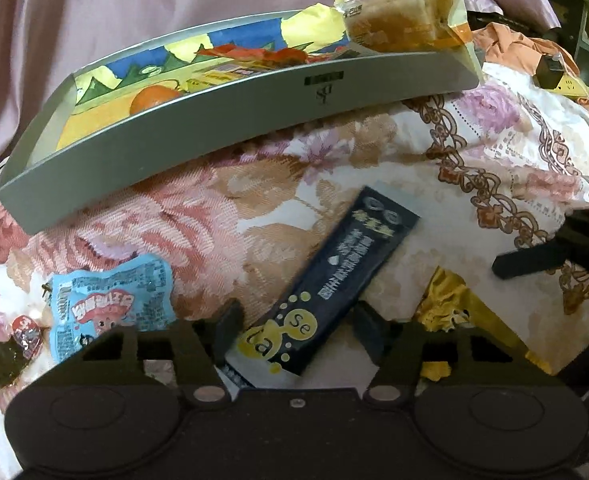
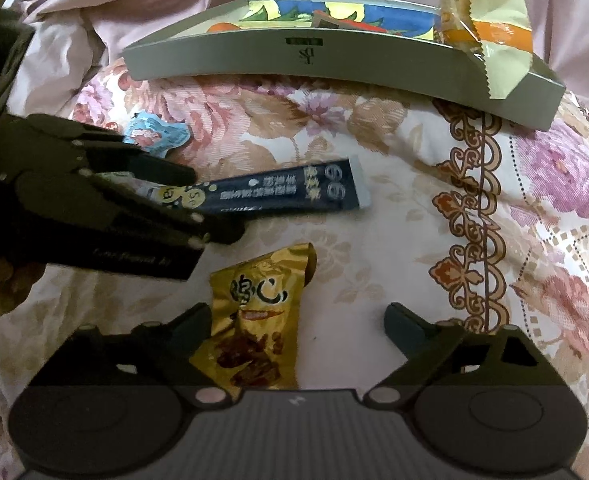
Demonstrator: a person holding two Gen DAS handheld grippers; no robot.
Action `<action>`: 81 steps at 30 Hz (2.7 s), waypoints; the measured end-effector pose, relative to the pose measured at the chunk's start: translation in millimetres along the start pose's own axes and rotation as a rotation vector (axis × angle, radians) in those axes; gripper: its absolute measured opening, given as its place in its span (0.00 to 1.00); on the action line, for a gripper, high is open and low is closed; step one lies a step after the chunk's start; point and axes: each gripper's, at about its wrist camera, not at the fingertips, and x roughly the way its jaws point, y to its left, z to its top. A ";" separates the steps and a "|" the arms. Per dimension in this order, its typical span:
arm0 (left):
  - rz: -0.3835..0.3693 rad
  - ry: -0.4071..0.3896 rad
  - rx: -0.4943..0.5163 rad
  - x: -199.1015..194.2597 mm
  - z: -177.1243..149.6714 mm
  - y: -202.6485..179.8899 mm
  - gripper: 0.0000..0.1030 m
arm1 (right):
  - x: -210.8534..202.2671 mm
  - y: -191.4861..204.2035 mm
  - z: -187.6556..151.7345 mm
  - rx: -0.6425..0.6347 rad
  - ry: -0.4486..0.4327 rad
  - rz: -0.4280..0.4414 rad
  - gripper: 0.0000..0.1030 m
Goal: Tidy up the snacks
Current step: 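Grasp the blue milk-powder stick with the left tool while the right tool grasps the gold packet, then lift the blue stick and gold packet and carry both toward the grey tray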
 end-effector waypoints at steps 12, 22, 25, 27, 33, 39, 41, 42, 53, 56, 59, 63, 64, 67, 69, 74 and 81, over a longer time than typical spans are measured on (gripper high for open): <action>0.035 0.019 -0.016 8.7 13.4 -14.3 0.43 | -8.0 12.1 -5.8 -0.071 -0.047 -0.037 0.52; 0.099 0.029 -0.174 -13.9 -15.0 -10.5 0.36 | -7.7 13.7 -3.8 -0.103 -0.086 -0.041 0.48; 0.119 0.036 -0.218 -25.2 -27.0 -11.9 0.34 | -8.6 14.2 -4.9 -0.110 -0.102 -0.044 0.47; 0.142 0.039 -0.229 -32.7 -36.1 -15.1 0.33 | -8.7 15.6 -5.7 -0.122 -0.113 -0.049 0.47; 0.194 0.037 -0.345 -55.4 -62.6 -20.1 0.32 | -10.6 23.4 -9.6 -0.179 -0.150 -0.050 0.46; 0.167 0.011 -0.435 -73.8 -88.2 -21.2 0.33 | -15.9 30.7 -14.2 -0.218 -0.158 -0.030 0.46; 0.151 -0.011 -0.456 -75.8 -93.8 -18.0 0.34 | -16.5 33.1 -15.8 -0.230 -0.159 -0.028 0.46; 0.146 -0.019 -0.462 -75.3 -95.2 -16.6 0.36 | -16.4 33.5 -16.3 -0.235 -0.160 -0.029 0.46; 0.163 -0.087 -0.365 -60.9 -90.5 -17.1 0.56 | -4.1 34.9 -17.1 -0.250 -0.166 -0.043 0.54; 0.160 -0.092 -0.370 -60.7 -90.7 -14.8 0.51 | -2.8 29.8 -13.9 -0.202 -0.147 -0.017 0.51; 0.166 -0.101 -0.371 -62.1 -92.8 -14.2 0.41 | -3.5 29.2 -14.0 -0.206 -0.147 -0.013 0.48; 0.174 -0.112 -0.370 -65.4 -95.7 -16.1 0.34 | -6.2 39.6 -18.6 -0.291 -0.169 -0.051 0.47; 0.177 -0.116 -0.371 -66.6 -96.6 -16.7 0.33 | -6.7 42.2 -19.8 -0.314 -0.175 -0.062 0.46; 0.191 -0.132 -0.364 -70.0 -100.5 -20.4 0.31 | -8.9 49.7 -24.6 -0.382 -0.196 -0.103 0.46; 0.206 -0.145 -0.352 -72.0 -103.3 -24.2 0.31 | -9.9 55.8 -28.8 -0.438 -0.218 -0.142 0.46; 0.220 -0.170 -0.350 -77.5 -107.9 -30.0 0.30 | -10.7 65.9 -35.6 -0.549 -0.274 -0.215 0.47; 0.242 -0.209 -0.337 -87.4 -110.9 -38.5 0.30 | -13.4 71.9 -38.5 -0.616 -0.346 -0.265 0.47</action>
